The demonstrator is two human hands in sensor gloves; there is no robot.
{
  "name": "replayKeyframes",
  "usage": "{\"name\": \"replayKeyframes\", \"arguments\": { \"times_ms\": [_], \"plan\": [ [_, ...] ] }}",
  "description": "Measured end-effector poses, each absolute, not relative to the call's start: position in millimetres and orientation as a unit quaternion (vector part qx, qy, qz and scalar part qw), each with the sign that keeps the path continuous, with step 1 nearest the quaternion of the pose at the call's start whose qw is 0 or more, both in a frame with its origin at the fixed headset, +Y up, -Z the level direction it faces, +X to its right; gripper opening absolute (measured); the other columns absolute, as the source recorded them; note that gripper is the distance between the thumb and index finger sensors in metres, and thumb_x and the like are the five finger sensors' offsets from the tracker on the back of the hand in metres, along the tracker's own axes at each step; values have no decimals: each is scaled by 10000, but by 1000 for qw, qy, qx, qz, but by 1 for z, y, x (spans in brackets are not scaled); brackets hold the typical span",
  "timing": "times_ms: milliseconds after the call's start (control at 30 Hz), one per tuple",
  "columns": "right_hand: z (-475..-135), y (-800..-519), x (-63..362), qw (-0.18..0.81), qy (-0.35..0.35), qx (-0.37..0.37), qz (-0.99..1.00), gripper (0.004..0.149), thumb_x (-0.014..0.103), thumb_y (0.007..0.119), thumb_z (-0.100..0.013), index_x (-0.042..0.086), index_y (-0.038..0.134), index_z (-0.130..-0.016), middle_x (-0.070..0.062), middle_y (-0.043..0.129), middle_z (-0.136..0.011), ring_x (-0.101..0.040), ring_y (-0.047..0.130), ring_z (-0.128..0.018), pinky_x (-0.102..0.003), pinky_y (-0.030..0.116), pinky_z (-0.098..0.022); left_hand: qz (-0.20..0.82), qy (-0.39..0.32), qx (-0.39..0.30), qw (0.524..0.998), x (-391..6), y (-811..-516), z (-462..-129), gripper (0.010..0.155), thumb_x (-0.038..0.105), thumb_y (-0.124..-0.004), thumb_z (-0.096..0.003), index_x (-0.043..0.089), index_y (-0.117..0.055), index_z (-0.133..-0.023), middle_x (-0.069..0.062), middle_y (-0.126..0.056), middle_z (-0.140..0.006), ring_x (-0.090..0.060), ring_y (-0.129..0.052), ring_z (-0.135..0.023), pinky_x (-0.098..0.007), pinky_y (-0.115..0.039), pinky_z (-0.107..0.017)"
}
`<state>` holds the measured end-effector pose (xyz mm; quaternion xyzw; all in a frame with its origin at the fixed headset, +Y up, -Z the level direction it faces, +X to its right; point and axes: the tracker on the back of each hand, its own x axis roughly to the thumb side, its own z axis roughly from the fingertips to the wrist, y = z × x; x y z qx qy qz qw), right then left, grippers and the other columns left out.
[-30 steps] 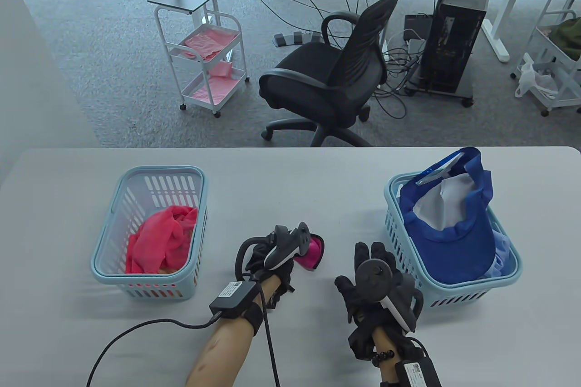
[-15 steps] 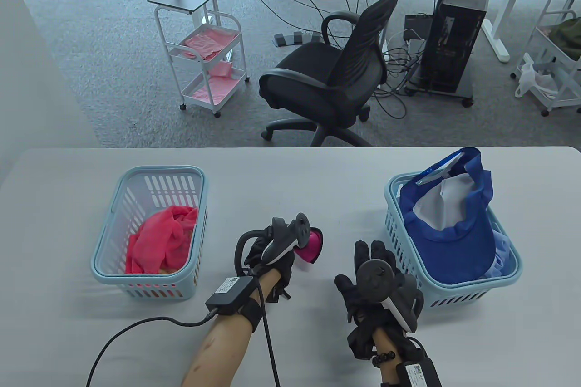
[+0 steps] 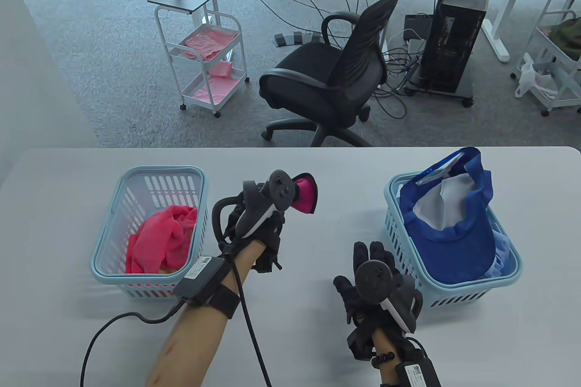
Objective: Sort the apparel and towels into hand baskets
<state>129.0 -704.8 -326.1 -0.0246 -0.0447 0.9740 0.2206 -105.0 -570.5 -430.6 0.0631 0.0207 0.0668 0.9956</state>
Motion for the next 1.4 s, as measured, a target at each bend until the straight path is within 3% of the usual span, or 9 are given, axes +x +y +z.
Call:
{"name": "replayKeyframes", "arguments": {
  "times_ms": [133,633,867,1000,1133,1400],
  "plan": [
    [-326,-705,129,221,-45,-24,974,830,468,785,-400,132,390,-1048,-251,271,-1079,-558,387,-969,-689,444,-693,81,44,77,993,-132,-545,-425,491,423,-782,-480,341,-716,-960,18,-934,-888,-170,-1115,-664,-303,-984,-482],
    [-326,-703,132,217,-47,-27,975,829,467,785,-401,132,391,-1049,-250,273,-1079,-557,383,-971,-689,444,-694,76,181,84,977,-253,-509,-396,517,426,-772,-488,302,-699,-985,-14,-920,-905,-204,-1101,-682,-331,-974,-489],
    [-326,-704,130,212,-40,-23,976,827,467,785,-401,132,394,-1049,-249,272,-1080,-557,384,-971,-689,442,-695,65,243,54,966,-302,-530,-395,525,431,-773,-488,296,-696,-990,-15,-915,-913,-208,-1098,-688,-335,-971,-493],
    [-327,-704,129,213,-38,-20,976,827,467,786,-402,132,395,-1049,-249,272,-1081,-559,386,-971,-690,442,-694,74,244,29,967,-305,-550,-402,564,444,-772,-484,282,-665,-1014,-38,-887,-945,-238,-1080,-720,-357,-959,-514],
    [-329,-706,130,210,-32,-22,977,827,467,786,-401,130,398,-1049,-251,272,-1080,-560,387,-970,-690,444,-694,63,243,5,968,-304,-566,-412,664,495,-756,-475,246,-584,-1066,-105,-768,-1050,-354,-978,-854,-456,-892,-603],
    [-330,-707,131,205,-29,-26,978,824,466,786,-401,131,402,-1048,-247,276,-1081,-560,386,-970,-691,443,-694,55,224,14,973,-301,-567,-413,700,521,-735,-473,224,-555,-1081,-145,-693,-1092,-414,-879,-935,-522,-824,-658]
  ]
}}
